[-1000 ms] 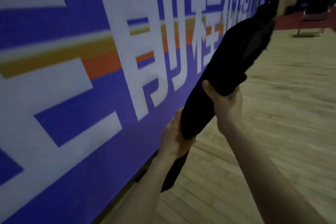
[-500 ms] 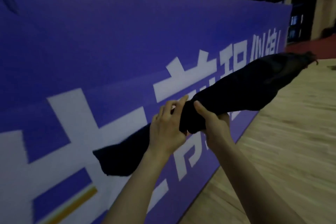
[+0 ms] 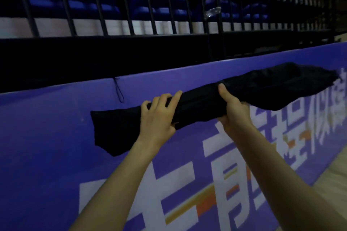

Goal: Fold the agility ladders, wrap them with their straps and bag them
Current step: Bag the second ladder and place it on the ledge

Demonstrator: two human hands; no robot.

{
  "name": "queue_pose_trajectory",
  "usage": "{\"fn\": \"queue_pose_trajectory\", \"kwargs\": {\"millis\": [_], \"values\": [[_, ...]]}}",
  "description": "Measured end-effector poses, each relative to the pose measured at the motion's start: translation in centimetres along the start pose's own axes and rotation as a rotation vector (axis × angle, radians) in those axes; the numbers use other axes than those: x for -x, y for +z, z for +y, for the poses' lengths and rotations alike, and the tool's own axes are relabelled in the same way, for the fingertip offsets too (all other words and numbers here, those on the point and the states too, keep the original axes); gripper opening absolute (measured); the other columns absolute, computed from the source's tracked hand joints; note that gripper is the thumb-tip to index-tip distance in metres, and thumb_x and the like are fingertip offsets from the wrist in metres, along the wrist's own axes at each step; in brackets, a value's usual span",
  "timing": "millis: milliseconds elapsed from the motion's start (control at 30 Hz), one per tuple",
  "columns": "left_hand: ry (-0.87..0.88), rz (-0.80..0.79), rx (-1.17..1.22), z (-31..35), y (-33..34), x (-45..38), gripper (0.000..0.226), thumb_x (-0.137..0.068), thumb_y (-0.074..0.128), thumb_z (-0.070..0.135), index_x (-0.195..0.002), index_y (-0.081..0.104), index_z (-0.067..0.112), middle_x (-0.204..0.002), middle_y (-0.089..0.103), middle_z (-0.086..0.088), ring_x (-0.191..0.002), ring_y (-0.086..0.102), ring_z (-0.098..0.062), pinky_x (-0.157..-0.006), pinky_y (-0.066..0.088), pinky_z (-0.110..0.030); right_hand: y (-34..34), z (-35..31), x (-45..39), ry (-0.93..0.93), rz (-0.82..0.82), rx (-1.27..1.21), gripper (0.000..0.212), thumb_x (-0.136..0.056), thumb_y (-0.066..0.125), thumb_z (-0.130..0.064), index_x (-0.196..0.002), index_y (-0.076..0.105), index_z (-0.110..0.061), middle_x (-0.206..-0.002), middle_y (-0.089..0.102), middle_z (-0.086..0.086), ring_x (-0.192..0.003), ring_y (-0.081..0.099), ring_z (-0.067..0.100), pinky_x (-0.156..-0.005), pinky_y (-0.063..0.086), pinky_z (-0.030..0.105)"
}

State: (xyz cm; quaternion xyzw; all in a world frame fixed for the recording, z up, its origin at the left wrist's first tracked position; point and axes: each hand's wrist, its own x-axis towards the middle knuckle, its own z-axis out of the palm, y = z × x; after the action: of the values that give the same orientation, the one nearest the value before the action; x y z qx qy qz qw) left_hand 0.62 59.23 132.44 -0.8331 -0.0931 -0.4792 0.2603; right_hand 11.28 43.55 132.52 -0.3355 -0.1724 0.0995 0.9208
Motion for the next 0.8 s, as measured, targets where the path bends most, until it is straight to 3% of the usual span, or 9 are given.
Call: {"fn": "queue_pose_trajectory", "kwargs": {"millis": [67, 167, 233, 300, 400, 500, 567, 667, 800], "values": [[-0.012, 0.040, -0.043, -1.0, -0.3, -1.4, 0.089, -0.051, 0.087, 0.015, -0.134, 0.054, 0.015, -0.109, 0.062, -0.008, -0.091, 0.062, -0.030, -0.073, 0.046, -0.042, 1.6, -0.9, -0.9, -0.023, -0.085, 0.022, 0.040, -0.091, 0.066, -0.021, -0.127, 0.052, -0.011, -0.119, 0.064, 0.006, -0.109, 0.063, 0.027, -0.079, 0.059, 0.039], [-0.021, 0.050, -0.063, -2.2, 0.1, -3.3, 0.088, -0.053, 0.088, 0.017, -0.134, 0.054, 0.014, -0.109, 0.063, -0.009, -0.091, 0.063, -0.031, -0.070, 0.046, -0.043, 3.2, -1.3, -3.3, 0.014, -0.111, 0.032, 0.047, -0.092, 0.066, -0.023, -0.134, 0.050, -0.009, -0.124, 0.063, 0.009, -0.110, 0.063, 0.026, -0.081, 0.058, 0.043], [-0.024, 0.054, -0.097, -3.1, 1.5, -5.0, 0.089, -0.053, 0.089, 0.020, -0.134, 0.054, 0.014, -0.109, 0.063, -0.009, -0.091, 0.063, -0.032, -0.070, 0.046, -0.043, 3.8, -1.2, -5.9, 0.072, -0.137, 0.039, 0.044, -0.091, 0.065, -0.023, -0.130, 0.053, -0.007, -0.120, 0.065, 0.011, -0.106, 0.064, 0.027, -0.072, 0.059, 0.041], [-0.038, 0.011, -0.117, -3.7, 2.7, -7.1, 0.090, -0.056, 0.087, 0.021, -0.138, 0.050, 0.018, -0.113, 0.062, -0.006, -0.097, 0.061, -0.030, -0.075, 0.045, -0.044, 4.2, -1.0, -8.4, 0.098, -0.182, 0.061, 0.030, -0.091, 0.060, -0.020, -0.117, 0.060, -0.006, -0.109, 0.067, 0.011, -0.099, 0.065, 0.026, -0.068, 0.057, 0.039], [-0.058, -0.026, -0.132, -4.0, 5.3, -10.0, 0.086, -0.073, 0.077, 0.028, -0.147, 0.035, 0.026, -0.129, 0.053, 0.000, -0.114, 0.052, -0.023, -0.091, 0.037, -0.043, 4.4, -0.5, -12.6, 0.117, -0.218, 0.053, 0.018, -0.092, 0.058, -0.017, -0.107, 0.060, -0.007, -0.100, 0.063, 0.009, -0.091, 0.063, 0.022, -0.074, 0.058, 0.041], [-0.079, -0.055, -0.152, -4.7, 7.8, -13.6, 0.083, -0.082, 0.068, 0.034, -0.151, 0.021, 0.031, -0.138, 0.043, 0.004, -0.123, 0.043, -0.018, -0.097, 0.032, -0.040, 5.4, -0.4, -17.4, 0.096, -0.168, 0.077, 0.041, -0.088, 0.068, -0.021, -0.123, 0.053, -0.004, -0.109, 0.063, 0.010, -0.089, 0.063, 0.022, -0.066, 0.057, 0.040], [-0.095, -0.069, -0.177, -5.2, 9.4, -16.6, 0.083, -0.084, 0.066, 0.038, -0.151, 0.017, 0.032, -0.140, 0.040, 0.005, -0.125, 0.041, -0.018, -0.097, 0.032, -0.040, 6.3, -0.8, -20.8, 0.037, -0.160, 0.103, 0.045, -0.086, 0.072, -0.022, -0.120, 0.049, -0.003, -0.106, 0.062, 0.009, -0.085, 0.062, 0.020, -0.066, 0.056, 0.040], [-0.117, -0.044, -0.255, -6.1, 11.5, -21.3, 0.082, -0.084, 0.066, 0.037, -0.150, 0.020, 0.030, -0.140, 0.040, 0.003, -0.125, 0.041, -0.020, -0.099, 0.032, -0.042, 8.3, -1.5, -26.1, -0.022, -0.187, 0.124, 0.055, -0.084, 0.076, -0.026, -0.124, 0.047, -0.002, -0.115, 0.060, 0.010, -0.098, 0.061, 0.024, -0.084, 0.056, 0.040], [-0.143, -0.062, -0.332, -7.0, 15.2, -27.4, 0.080, -0.084, 0.067, 0.037, -0.149, 0.022, 0.029, -0.142, 0.040, 0.000, -0.127, 0.040, -0.022, -0.102, 0.030, -0.045, 10.3, -0.9, -34.0, -0.077, -0.167, 0.131, 0.096, -0.075, 0.081, -0.040, -0.145, 0.028, -0.001, -0.136, 0.049, 0.014, -0.123, 0.052, 0.033, -0.100, 0.049, 0.048]]}}
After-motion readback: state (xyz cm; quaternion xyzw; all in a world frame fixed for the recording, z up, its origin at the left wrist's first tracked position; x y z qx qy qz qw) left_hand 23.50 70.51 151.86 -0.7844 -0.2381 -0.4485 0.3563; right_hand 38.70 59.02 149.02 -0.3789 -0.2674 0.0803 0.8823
